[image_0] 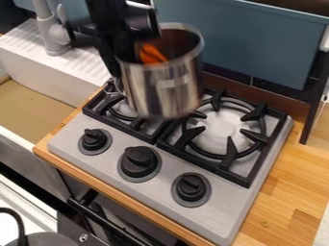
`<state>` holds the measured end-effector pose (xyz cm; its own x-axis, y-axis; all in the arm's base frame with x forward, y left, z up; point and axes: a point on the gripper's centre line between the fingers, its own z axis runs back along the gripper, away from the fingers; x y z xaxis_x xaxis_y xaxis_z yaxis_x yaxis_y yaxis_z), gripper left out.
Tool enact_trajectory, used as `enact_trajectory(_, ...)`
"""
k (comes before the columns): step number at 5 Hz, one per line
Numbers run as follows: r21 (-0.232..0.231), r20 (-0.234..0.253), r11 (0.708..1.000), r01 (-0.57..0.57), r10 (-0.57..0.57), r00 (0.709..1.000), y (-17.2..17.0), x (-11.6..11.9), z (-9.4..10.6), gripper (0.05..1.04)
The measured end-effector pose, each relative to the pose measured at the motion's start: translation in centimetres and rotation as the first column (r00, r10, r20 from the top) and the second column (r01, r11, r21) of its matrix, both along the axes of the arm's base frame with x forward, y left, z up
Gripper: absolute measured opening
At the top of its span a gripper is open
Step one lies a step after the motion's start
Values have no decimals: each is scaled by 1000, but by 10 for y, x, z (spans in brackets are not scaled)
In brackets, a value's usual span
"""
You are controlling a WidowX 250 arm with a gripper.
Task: Move the pot to the centre of the burner
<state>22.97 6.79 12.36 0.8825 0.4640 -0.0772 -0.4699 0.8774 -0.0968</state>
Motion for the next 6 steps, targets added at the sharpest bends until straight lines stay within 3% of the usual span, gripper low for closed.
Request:
enact_trajectory(1,22,-17,997,77,-77,997,-19,-11,-21,54)
enact_trajectory(2,73,10,991,112,-113,994,-29,-9,-36,54)
enact_trajectory(4,123,16,986,111,-113,993,-38,2,-63,54)
enact_trajectory(6,155,60,982,107,-118,991,-34,9,-69,54)
